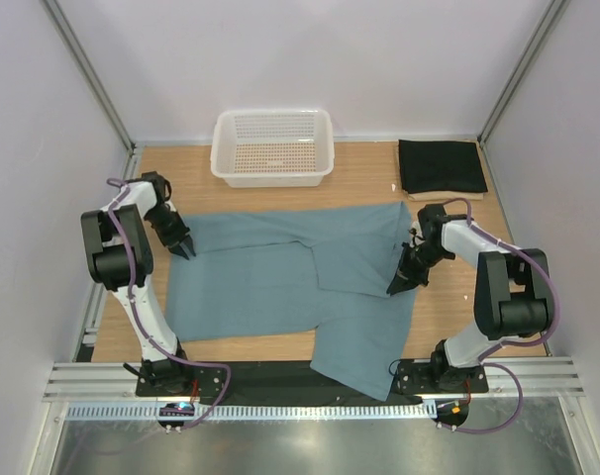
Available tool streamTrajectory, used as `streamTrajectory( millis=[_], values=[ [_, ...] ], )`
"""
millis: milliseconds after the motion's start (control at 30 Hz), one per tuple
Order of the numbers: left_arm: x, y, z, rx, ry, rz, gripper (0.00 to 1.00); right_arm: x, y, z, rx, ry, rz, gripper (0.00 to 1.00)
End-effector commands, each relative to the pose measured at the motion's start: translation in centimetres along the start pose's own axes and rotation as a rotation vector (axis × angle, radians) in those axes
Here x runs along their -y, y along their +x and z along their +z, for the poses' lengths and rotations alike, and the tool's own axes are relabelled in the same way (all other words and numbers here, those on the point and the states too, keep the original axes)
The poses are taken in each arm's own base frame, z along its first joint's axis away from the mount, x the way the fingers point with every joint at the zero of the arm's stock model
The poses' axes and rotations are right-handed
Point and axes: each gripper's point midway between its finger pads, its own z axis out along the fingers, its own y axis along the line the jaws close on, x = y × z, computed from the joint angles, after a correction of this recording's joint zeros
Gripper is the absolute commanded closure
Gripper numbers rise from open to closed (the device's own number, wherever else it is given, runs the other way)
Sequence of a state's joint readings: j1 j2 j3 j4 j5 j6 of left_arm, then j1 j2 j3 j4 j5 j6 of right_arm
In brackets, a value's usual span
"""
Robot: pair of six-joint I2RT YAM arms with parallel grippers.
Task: Fold and stack the t-shirts
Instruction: Fold the tshirt
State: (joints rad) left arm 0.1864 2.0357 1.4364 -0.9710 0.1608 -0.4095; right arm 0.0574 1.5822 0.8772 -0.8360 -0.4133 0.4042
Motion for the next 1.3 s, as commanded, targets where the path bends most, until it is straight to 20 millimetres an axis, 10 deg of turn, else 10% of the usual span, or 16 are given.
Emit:
streamTrajectory(
  millis=[0,267,467,800,967,1267],
  values=[
    [-1.5,-0.2,0.7,-0.006,-0.043,0.002,0.76,1.2,0.3,-1.1,-0.001,0.045,0.005,0.99],
    [-0.8,0.2,-1.9,0.03,0.013,-0.005,0.78,0.7,-0.1,-0.5,-0.023,0.005,-0.002,0.99],
    [-0.2,-1.8,-5.3,0.163,0.035,-0.022,0.57,-0.6,-1.7,-0.7,-0.01,-0.027,-0.008,0.93],
    [-0.7,-4.2,-1.9,0.098,0.066,-0.089,0.62,-1.0,-2.5,-1.0,0.011,-0.026,-0.017,0.79],
    [-2.2,-3.7,-0.3,0.062,-0.004,-0.092,0.6,-3.6,-8.9,-4.1,0.228,-0.027,-0.062,0.57],
    [-3.3,-3.2,0.2,0.049,-0.051,-0.082,0.62,-4.8,-20.9,-4.9,0.422,0.083,-0.096,0.55]
  ],
)
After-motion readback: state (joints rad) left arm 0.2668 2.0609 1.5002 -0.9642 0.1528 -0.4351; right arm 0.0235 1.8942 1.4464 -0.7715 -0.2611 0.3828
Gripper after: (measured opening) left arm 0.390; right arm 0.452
